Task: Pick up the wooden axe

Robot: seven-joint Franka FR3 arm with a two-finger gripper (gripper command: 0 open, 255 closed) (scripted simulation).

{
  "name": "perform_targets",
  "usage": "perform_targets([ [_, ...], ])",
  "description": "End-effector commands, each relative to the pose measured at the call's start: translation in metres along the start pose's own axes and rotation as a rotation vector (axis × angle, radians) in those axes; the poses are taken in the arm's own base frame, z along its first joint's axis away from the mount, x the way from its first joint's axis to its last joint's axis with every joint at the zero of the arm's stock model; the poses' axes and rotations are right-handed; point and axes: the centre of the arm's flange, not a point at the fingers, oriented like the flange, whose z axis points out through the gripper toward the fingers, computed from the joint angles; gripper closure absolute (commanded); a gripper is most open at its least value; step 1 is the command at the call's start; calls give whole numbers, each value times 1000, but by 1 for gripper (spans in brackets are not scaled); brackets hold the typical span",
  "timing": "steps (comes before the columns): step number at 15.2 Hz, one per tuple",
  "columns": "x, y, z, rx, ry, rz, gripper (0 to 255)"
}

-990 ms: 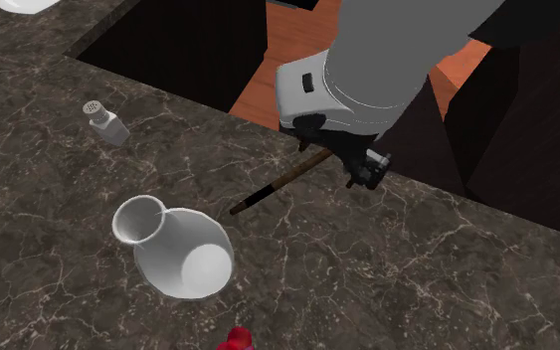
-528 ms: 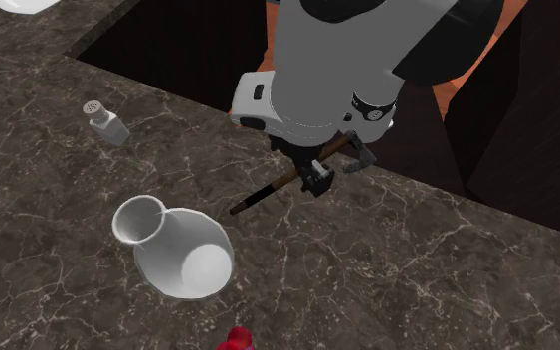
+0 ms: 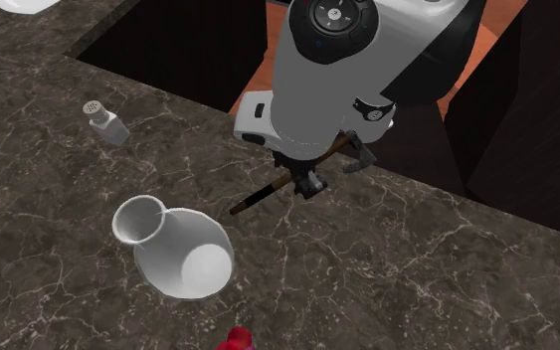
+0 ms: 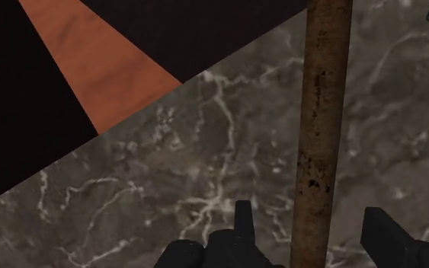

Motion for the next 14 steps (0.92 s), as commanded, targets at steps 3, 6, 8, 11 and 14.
perform_targets([
  [3, 1, 0, 4, 0, -1, 0, 255],
  [6, 1, -2, 4, -1, 0, 0, 255],
  [8, -1, -1, 4, -1, -1, 0, 255],
  [11, 0, 1, -9, -1, -1, 0, 255],
  [14, 0, 3, -25, -1, -1, 0, 255],
])
